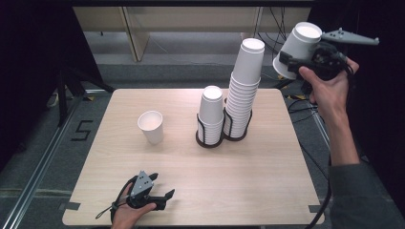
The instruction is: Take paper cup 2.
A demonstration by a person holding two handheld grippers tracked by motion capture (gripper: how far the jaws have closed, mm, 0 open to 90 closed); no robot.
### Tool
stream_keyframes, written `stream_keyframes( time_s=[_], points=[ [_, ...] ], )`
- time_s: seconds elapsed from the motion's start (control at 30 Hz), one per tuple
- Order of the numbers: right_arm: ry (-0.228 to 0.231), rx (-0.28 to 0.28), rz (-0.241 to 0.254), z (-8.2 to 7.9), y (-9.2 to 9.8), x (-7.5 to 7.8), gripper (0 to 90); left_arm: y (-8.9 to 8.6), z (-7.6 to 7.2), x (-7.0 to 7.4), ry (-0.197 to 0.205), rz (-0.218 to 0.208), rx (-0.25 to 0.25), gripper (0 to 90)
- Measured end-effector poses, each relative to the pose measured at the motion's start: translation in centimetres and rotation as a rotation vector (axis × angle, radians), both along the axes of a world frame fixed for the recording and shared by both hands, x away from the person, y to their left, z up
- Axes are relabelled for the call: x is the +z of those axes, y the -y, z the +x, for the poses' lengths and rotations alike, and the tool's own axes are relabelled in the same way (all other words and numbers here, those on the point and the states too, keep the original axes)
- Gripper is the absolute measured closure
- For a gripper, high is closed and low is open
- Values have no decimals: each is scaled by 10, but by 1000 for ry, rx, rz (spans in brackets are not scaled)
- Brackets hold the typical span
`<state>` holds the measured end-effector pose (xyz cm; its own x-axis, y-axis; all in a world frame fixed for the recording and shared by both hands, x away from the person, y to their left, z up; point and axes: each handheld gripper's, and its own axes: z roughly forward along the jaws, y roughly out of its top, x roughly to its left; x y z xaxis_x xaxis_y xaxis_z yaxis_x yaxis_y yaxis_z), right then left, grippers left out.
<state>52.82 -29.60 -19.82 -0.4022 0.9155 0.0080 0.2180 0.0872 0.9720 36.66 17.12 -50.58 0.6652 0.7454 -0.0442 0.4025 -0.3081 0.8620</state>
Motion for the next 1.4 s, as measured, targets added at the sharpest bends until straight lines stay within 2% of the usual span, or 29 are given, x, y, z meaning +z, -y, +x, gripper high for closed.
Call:
stream_keyframes(
  time_s=[0.1,0.13,0.23,0.3,0.4,0.53,0.6,0.63,0.67,0.7,0.77,0.83,0.87,0.97,1.07,1.13,1.17,1.2,1.23,1.3,1.33,1.37,1.4],
  points=[
    [-7,-5,-6,-10,6,-22,167,-1,1,0,3,-5,-1,148],
    [-2,-2,-28,-13,8,-29,167,-1,1,0,4,-12,6,148],
    [-13,16,-50,-26,7,-53,167,-1,1,0,3,-15,10,148],
    [-31,39,-34,-36,5,-67,166,-1,2,-1,2,-24,7,148],
    [-36,82,-47,-50,-1,-87,166,-1,2,0,3,-24,5,148],
    [-71,139,-7,-66,-15,-115,166,-2,2,1,11,-40,5,148],
    [-74,180,-24,-72,-23,-130,166,-2,2,1,19,-57,1,148],
    [-100,196,-7,-76,-29,-138,166,-2,1,2,21,-55,7,148],
    [-84,210,-4,-77,-34,-146,166,-3,2,2,29,-67,0,148],
    [-87,235,1,-79,-40,-155,166,-3,2,2,38,-80,2,148],
    [-112,294,32,-84,-54,-170,166,-4,2,3,49,-84,4,148],
    [-132,329,57,-87,-67,-184,165,-5,2,4,54,-86,5,147],
    [-156,350,38,-86,-74,-189,166,-5,2,4,55,-92,5,147],
    [-160,406,34,-87,-90,-201,165,-4,2,3,61,-94,-3,147],
    [-167,429,20,-90,-103,-210,166,-3,2,3,64,-93,-10,147],
    [-170,453,29,-92,-110,-216,165,-3,1,2,63,-96,-9,147],
    [-168,456,15,-93,-112,-218,165,-3,1,2,62,-97,-9,147],
    [-190,467,29,-96,-116,-220,165,-3,1,2,62,-98,-10,147],
    [-186,489,36,-96,-119,-223,165,-3,2,3,64,-98,-10,147],
    [-212,500,42,-98,-125,-229,165,-4,2,3,65,-103,-10,147],
    [-218,504,23,-99,-127,-230,165,-4,2,3,66,-113,-9,147],
    [-222,509,15,-100,-130,-232,165,-4,2,3,65,-115,-7,148],
    [-199,518,12,-99,-133,-235,164,-4,2,3,65,-116,-8,147]
  ],
)
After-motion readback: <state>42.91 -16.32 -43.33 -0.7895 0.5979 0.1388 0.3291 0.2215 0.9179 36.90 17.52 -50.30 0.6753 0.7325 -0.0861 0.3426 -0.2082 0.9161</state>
